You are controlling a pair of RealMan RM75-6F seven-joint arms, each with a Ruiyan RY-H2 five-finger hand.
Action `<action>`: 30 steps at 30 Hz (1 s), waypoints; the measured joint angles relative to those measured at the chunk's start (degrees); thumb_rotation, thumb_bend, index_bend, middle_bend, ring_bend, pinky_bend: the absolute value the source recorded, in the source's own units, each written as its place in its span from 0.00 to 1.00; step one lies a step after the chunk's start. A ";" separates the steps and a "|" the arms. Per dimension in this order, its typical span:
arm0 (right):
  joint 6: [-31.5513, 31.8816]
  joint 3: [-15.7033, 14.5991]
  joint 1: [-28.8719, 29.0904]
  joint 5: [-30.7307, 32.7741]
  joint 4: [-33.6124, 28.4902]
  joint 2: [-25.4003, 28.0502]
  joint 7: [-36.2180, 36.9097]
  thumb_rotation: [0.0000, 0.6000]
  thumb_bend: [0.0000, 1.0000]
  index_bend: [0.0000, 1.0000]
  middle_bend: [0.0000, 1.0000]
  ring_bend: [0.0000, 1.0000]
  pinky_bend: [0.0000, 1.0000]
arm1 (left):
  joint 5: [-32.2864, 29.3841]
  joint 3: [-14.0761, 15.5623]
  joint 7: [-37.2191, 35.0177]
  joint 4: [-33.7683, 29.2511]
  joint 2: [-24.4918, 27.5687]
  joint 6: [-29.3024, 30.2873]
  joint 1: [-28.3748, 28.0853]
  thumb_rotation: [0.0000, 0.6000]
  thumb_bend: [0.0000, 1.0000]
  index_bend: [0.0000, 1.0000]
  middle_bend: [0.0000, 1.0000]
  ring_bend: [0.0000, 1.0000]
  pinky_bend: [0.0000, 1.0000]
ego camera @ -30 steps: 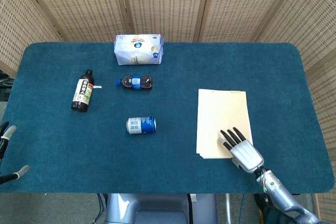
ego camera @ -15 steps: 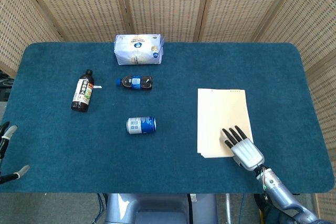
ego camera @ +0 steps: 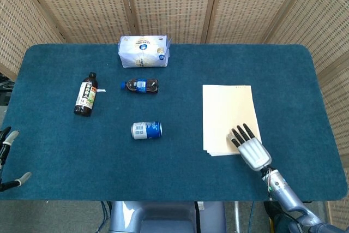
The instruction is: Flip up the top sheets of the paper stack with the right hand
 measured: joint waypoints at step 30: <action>-2.44 10.28 10.13 7.39 12.50 -10.04 -1.31 1.00 0.52 0.24 0.07 0.01 0.14 | -2.72 -0.79 1.49 -0.63 -0.28 -2.26 -1.10 1.00 0.00 0.00 0.00 0.00 0.00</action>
